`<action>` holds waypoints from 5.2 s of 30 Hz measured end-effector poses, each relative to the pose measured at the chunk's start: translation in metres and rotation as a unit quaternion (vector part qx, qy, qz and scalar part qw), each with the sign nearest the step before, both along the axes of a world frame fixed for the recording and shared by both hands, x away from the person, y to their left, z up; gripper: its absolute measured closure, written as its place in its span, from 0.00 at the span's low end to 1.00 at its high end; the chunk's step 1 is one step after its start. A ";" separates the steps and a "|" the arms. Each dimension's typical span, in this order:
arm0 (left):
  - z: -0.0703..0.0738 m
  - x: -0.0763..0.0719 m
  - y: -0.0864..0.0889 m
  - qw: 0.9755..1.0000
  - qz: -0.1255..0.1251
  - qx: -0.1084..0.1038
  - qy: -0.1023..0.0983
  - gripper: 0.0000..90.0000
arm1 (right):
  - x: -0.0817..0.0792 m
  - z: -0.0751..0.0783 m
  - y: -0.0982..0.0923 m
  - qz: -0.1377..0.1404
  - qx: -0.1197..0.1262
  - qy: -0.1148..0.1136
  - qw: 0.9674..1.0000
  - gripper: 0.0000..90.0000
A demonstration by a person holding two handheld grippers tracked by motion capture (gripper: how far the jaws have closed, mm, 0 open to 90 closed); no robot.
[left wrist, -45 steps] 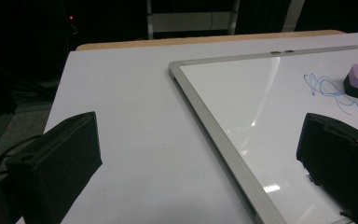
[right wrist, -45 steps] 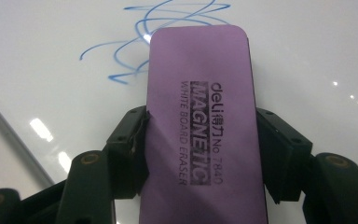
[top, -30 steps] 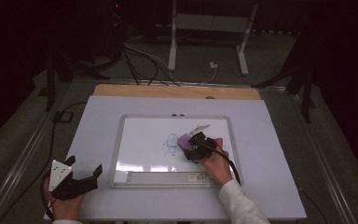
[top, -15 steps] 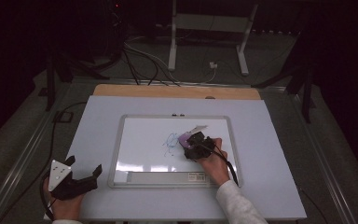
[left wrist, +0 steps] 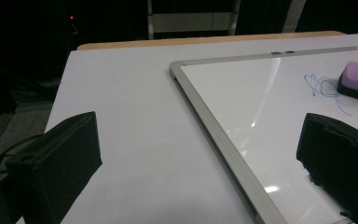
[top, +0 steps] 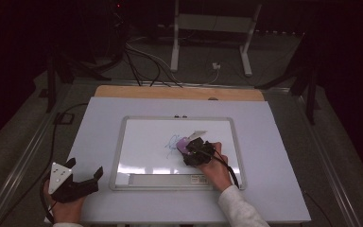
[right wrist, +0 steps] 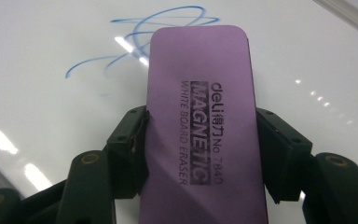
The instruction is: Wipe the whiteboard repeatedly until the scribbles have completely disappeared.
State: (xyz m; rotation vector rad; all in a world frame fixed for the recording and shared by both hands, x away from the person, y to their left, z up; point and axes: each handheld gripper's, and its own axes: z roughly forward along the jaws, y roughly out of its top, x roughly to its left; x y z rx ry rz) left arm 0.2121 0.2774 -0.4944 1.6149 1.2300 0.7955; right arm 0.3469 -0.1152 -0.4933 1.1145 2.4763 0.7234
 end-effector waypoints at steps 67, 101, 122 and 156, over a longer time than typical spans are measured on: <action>-0.001 0.002 -0.003 1.000 -0.004 0.004 0.002 0.01 | 0.002 -0.001 0.022 0.046 0.014 0.016 0.999 0.46; 0.000 0.001 -0.001 1.000 -0.001 -0.003 0.000 0.01 | 0.021 -0.003 0.013 0.007 0.031 0.026 0.999 0.46; 0.000 0.002 -0.001 1.000 -0.001 -0.002 0.000 0.01 | 0.038 -0.001 -0.008 -0.048 0.064 0.014 0.997 0.45; 0.000 0.000 0.000 1.000 0.003 -0.006 0.002 0.01 | 0.039 0.001 0.040 0.042 0.035 0.017 0.998 0.46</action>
